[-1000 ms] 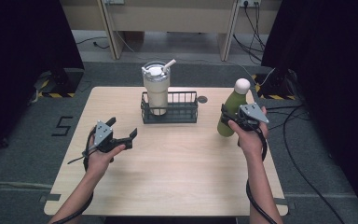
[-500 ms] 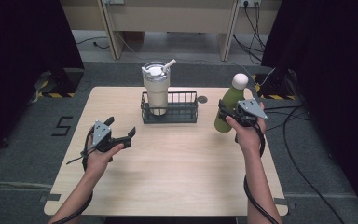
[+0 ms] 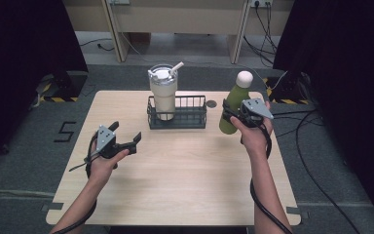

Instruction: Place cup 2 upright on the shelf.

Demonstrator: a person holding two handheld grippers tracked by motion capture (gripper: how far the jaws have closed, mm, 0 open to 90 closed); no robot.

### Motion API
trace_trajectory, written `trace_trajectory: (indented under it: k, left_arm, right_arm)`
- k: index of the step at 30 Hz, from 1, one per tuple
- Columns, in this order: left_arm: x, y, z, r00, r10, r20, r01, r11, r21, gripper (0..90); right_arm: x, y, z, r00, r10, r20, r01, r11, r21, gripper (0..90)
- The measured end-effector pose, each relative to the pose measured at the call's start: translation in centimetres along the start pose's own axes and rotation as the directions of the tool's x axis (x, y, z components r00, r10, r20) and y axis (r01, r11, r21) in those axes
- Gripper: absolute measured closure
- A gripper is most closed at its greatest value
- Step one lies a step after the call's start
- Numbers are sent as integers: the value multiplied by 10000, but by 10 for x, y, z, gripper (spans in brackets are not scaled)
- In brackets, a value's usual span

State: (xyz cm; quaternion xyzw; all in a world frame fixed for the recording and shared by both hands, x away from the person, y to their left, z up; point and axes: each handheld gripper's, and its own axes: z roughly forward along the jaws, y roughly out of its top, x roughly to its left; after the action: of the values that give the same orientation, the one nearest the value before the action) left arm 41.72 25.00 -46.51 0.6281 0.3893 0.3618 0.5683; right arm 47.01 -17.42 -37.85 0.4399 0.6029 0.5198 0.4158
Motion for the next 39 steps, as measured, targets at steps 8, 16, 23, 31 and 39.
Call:
trace_trajectory:
  k: [8,16,23,31,39]
  left_arm:
    - [2,1,-1,10000,-38,-68,38,10000,-23,27]
    - [2,4,-2,10000,-38,-86,37,9999,-155,28]
    - [2,2,-1,10000,11,-77,-12,10000,-60,30]
    - [3,3,-2,9999,-12,-126,11,10000,-85,30]
    - [4,3,-2,9999,-18,-118,16,10000,-98,31]
  right_arm:
    - [6,9,8,9999,-68,-86,68,10000,-65,222]
    - [10,14,12,9999,-92,-92,91,9998,-161,222]
    - [13,19,16,9998,-95,-146,92,9997,-217,222]
    - [18,23,21,9997,-84,-221,77,9995,-291,222]
    - [24,28,27,9993,-64,-355,52,9994,-344,222]
